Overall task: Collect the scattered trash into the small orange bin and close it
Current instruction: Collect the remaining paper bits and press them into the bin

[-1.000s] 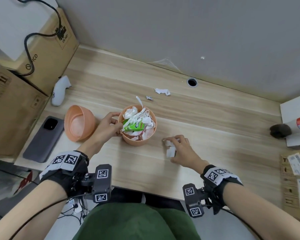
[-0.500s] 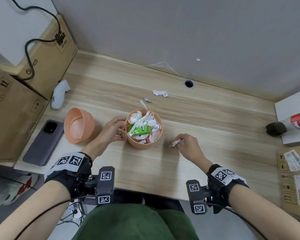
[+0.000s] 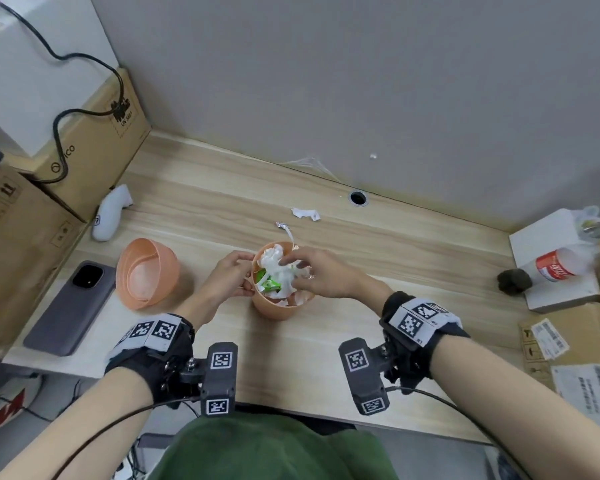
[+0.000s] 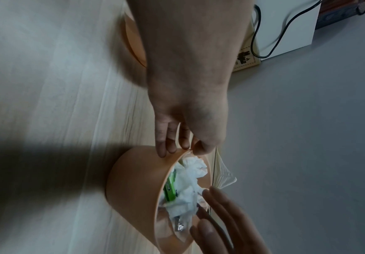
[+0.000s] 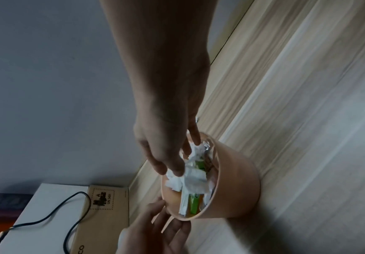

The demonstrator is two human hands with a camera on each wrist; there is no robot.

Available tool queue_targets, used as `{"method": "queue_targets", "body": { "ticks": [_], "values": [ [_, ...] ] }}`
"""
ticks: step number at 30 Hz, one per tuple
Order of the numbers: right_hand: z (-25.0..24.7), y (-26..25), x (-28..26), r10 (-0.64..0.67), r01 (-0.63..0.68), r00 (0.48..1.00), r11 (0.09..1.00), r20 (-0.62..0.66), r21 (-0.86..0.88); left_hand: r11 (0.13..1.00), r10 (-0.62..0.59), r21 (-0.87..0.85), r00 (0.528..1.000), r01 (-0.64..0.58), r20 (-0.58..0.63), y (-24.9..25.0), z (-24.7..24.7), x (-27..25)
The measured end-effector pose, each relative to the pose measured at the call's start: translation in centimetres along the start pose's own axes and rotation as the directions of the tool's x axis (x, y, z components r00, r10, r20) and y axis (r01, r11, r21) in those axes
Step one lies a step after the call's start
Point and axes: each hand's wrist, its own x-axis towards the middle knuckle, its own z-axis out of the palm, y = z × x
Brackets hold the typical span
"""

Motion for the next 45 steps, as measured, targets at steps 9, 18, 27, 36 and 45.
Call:
{"method": "queue_targets", "body": {
  "ticks": [9, 18, 27, 36, 45],
  "values": [
    [-1.8, 1.1, 0.6, 0.042, -0.015, 0.954, 0.995, -0.296, 0.095, 0.999, 0.031, 0.011, 0.999, -0.032, 0.027, -0.2, 0.1, 0.4],
    [-1.5, -0.2, 5.1, -0.032, -0.002, 0.979, 0.986, -0.204, -0.165, 0.999, 0.024, 0.029, 0.999, -0.024, 0.029, 0.2, 0.1, 0.5],
    [-0.4, 2.1, 1.8, -0.046, 0.031, 0.999, 0.881, -0.02, -0.473, 1.0, 0.012, 0.007, 1.0, -0.013, 0.025, 0.0, 0.2, 0.4],
    [2.6, 2.1, 1.7, 0.128, 0.047, 0.978, 0.629, 0.164, -0.776, 0.999, -0.002, 0.033, 0.999, 0.0, 0.046, 0.5, 0.3, 0.4],
    [-0.3, 1.2, 1.5, 0.121, 0.039, 0.958, 0.843, 0.26, -0.537, 0.998, -0.008, 0.06, 0.998, 0.004, 0.059, 0.7, 0.0, 0.5]
  ]
}}
